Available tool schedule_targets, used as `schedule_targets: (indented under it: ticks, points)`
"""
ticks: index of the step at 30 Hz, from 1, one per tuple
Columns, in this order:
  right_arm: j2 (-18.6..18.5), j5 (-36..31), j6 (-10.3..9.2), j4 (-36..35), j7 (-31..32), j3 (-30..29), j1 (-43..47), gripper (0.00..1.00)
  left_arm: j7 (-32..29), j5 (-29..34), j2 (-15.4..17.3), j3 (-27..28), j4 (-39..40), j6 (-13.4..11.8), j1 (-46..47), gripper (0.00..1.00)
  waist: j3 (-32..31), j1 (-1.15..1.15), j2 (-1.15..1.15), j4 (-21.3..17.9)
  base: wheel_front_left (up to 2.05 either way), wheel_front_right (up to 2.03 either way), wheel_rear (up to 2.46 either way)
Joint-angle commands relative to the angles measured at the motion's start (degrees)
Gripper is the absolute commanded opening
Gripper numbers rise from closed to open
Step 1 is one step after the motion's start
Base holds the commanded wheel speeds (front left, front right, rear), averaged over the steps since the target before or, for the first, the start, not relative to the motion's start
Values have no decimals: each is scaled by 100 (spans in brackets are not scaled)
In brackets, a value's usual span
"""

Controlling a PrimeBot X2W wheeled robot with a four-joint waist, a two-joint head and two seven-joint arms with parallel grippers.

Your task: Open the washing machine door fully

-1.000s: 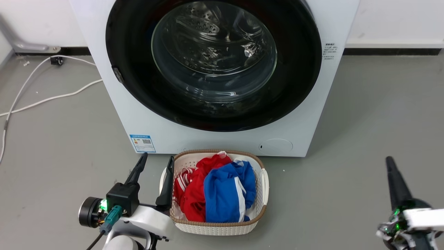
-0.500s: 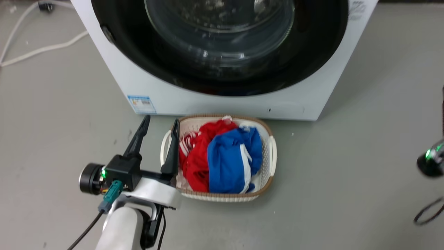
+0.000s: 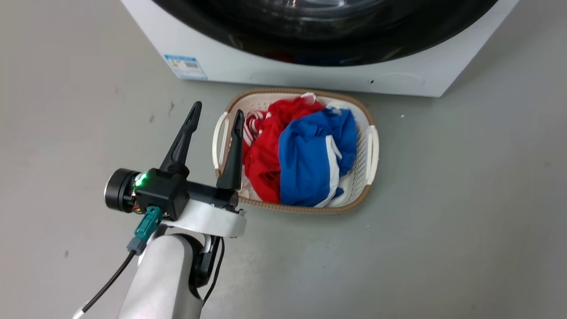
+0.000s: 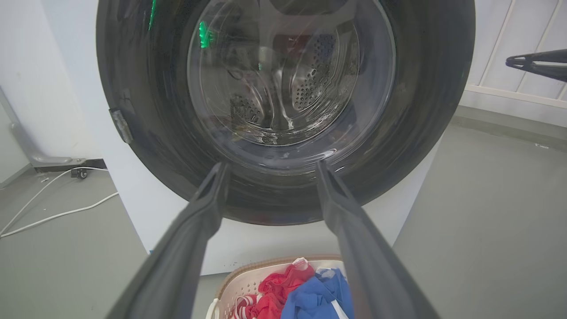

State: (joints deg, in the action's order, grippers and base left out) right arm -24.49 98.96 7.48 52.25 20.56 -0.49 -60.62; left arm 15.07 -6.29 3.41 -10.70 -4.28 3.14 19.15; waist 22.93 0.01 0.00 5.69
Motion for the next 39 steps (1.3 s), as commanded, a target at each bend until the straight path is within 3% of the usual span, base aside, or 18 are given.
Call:
schedule_targets:
  ticks: [1,10,18,21,25,39]
  points:
    - [-47,-102,2,172,94,151,-336,0,14,12,-10,-31,54,-15,122,100,191,-1,0,118,0,0,0]
    - [95,-538,2,1169,549,828,-1942,0,14,43,-38,-208,139,6,355,100,534,-1,0,298,0,0,0]
    - [145,-798,2,1597,794,1119,-2636,0,14,64,-48,-294,84,-41,475,100,706,-1,0,384,0,0,0]
    - [155,-944,2,1789,1221,1312,-2750,0,14,88,-51,-331,60,-65,508,100,718,-1,0,389,0,0,0]
    - [180,-1000,2,1771,1706,1457,-2577,0,14,98,-52,-322,27,-67,489,100,614,-1,0,344,0,0,0]
    - [150,-836,2,697,3102,1673,-1119,0,13,-23,-51,-245,-309,-24,64,100,-359,-1,0,131,0,0,0]
